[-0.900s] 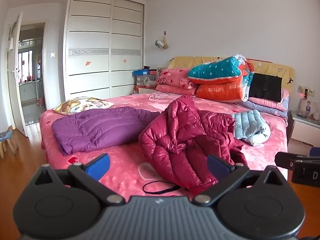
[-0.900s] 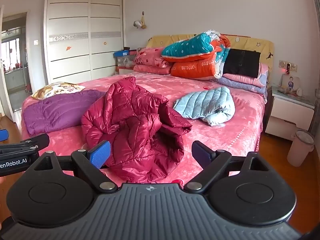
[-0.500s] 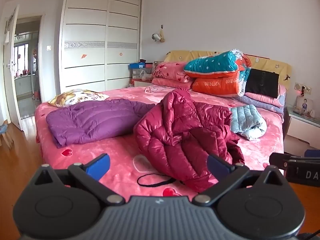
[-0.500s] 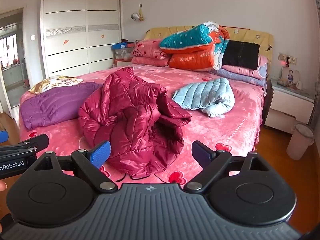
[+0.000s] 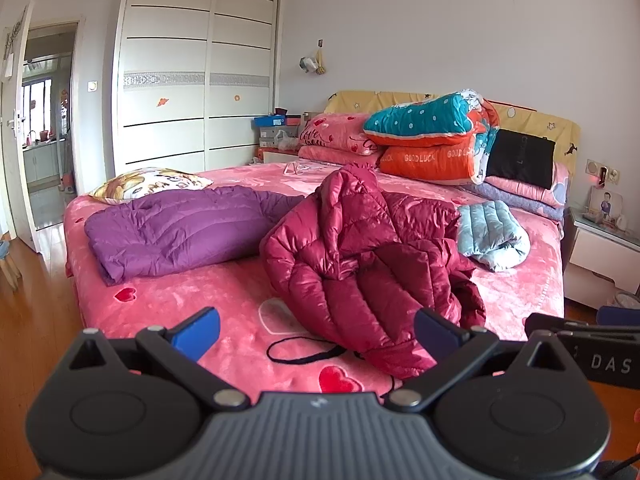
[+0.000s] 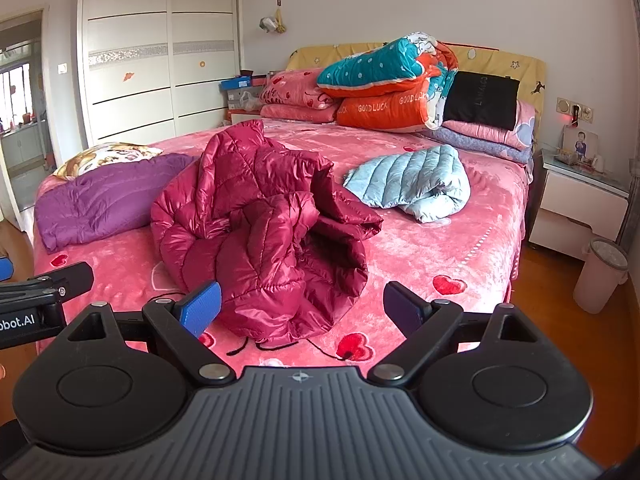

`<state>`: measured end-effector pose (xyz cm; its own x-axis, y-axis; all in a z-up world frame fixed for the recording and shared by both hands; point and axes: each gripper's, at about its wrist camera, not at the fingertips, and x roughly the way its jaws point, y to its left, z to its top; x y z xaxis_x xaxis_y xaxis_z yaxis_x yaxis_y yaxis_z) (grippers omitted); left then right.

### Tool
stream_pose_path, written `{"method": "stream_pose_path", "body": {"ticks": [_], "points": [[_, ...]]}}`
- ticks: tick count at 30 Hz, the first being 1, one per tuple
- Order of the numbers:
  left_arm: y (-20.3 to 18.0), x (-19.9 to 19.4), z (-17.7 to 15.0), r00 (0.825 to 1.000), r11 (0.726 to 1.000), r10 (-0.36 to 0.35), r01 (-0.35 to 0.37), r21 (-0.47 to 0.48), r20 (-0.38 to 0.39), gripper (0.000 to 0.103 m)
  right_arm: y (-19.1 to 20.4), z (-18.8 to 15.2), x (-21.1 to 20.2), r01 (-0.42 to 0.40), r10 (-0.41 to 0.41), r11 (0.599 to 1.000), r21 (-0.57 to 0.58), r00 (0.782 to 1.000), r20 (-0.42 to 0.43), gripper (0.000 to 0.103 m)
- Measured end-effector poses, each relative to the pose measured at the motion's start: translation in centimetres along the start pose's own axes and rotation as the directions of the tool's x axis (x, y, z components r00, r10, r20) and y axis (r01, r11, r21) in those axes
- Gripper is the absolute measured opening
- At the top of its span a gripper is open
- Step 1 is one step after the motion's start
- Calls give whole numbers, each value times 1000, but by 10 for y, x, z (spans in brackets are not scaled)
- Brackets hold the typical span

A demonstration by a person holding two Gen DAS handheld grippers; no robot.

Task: Fold large clothes
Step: 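Move both grippers toward the crumpled magenta puffer jacket on the bed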

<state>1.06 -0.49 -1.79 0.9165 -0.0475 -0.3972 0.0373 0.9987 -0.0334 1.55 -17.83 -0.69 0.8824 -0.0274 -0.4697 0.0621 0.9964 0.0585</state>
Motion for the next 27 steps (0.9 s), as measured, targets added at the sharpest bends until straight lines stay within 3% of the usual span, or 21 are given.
{"method": "stream_pose_path", "body": {"ticks": [27], "points": [[-5, 14, -4, 999, 1000, -3, 3, 13, -35, 102, -7, -5, 16, 4, -4, 1000, 9, 1000, -10, 103]]}}
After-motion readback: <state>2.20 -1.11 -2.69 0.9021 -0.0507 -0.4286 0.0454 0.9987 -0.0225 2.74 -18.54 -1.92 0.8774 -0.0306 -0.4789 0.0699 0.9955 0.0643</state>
